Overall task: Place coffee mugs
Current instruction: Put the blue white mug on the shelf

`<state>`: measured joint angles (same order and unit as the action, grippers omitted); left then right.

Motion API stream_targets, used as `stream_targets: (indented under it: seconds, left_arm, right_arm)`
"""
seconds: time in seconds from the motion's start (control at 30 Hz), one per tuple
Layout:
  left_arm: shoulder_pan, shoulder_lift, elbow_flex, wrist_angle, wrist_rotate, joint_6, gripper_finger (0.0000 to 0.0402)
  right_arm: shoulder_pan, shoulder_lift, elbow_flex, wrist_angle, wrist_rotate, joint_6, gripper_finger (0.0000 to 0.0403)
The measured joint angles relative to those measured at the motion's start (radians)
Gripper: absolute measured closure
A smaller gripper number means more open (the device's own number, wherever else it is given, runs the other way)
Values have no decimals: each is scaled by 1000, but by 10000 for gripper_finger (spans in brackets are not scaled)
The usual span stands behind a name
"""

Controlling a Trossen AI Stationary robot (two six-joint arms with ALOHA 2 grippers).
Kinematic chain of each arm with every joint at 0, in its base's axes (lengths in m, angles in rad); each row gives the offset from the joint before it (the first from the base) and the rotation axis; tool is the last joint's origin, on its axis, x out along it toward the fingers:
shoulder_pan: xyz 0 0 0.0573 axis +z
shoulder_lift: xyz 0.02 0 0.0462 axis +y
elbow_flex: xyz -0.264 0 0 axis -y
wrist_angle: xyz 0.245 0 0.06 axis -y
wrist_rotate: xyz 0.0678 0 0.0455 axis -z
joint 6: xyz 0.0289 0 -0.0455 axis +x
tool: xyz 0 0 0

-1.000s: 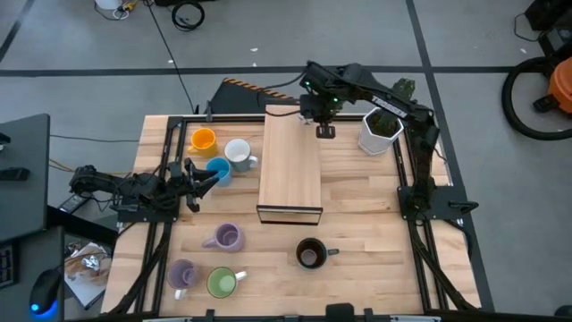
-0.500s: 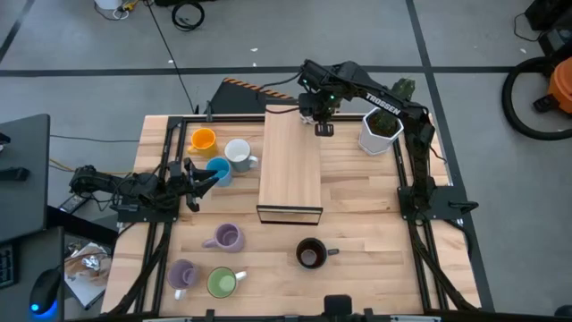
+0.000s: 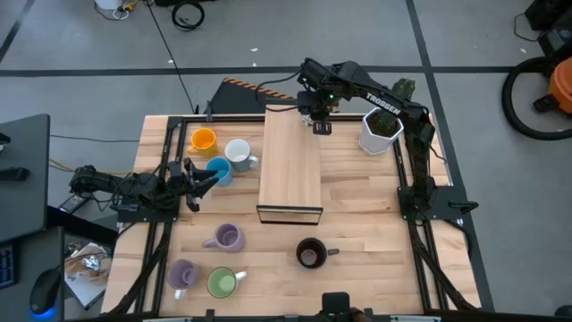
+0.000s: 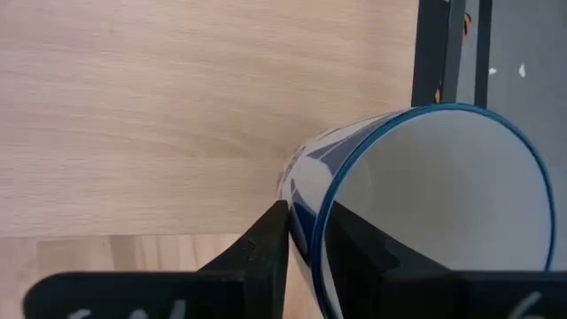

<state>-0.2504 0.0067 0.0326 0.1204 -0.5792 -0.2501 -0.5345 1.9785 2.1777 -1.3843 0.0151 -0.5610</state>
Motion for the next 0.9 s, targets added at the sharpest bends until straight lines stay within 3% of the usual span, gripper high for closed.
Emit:
stream_targets:
  seconds: [0.43, 0.9]
  left_arm:
    - [1, 0, 1, -3, 0, -1, 260]
    - [0, 0, 1, -4, 0, 0, 260]
  right_arm:
    - [0, 0, 0, 58, 45, -53, 288]
    - [-1, 0, -1, 107, 18, -280, 289]
